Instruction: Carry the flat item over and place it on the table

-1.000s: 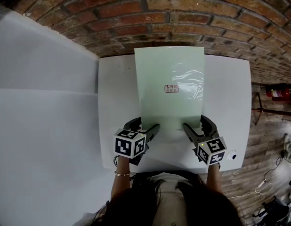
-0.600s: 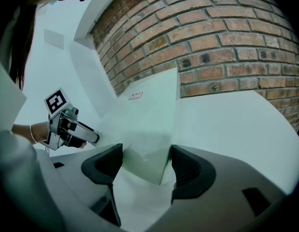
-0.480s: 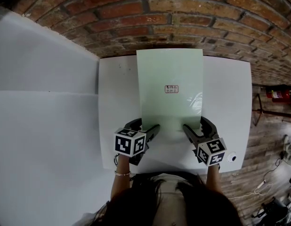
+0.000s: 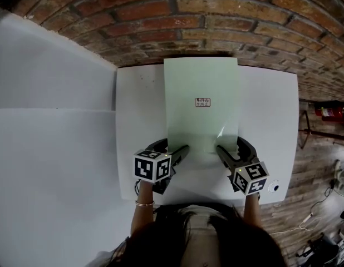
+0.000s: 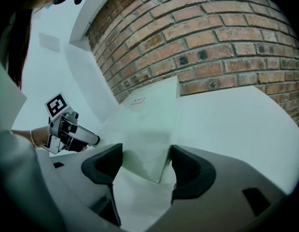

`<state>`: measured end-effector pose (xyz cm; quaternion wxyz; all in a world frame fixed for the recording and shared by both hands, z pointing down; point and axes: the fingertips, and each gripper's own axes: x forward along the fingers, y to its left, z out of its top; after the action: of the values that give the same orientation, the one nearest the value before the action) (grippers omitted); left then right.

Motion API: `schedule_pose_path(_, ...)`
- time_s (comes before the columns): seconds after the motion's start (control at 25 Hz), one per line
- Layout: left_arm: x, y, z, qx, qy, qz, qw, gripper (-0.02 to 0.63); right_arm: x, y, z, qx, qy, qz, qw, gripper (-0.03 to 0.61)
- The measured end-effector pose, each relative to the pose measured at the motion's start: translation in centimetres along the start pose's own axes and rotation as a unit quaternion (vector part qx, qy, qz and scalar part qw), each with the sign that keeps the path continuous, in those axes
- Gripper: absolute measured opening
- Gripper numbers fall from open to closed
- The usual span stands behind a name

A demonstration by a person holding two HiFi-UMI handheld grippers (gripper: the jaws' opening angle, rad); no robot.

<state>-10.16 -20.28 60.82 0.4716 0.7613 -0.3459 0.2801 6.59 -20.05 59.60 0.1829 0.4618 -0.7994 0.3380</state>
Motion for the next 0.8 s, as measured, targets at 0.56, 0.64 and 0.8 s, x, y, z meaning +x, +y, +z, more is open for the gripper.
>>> schedule_pose_path(0.56, 0.25, 0.37, 0.49, -0.016, -0.009, -0.001, 0.9998, 0.339, 0.45, -0.30, 0.21, 0.019, -0.005, 0.000, 1.000, 0.339)
schedule_pose_path(0.64, 0.27, 0.40, 0.54, -0.017, -0.010, -0.001, 0.9998, 0.339, 0.49, -0.33, 0.22, 0.021, -0.005, 0.000, 1.000, 0.339)
schedule_pose_path(0.8, 0.32, 0.48, 0.61, -0.021, -0.012, -0.002, 0.9997, 0.339, 0.58, -0.43, 0.24, 0.027, -0.007, 0.000, 1.000, 0.339)
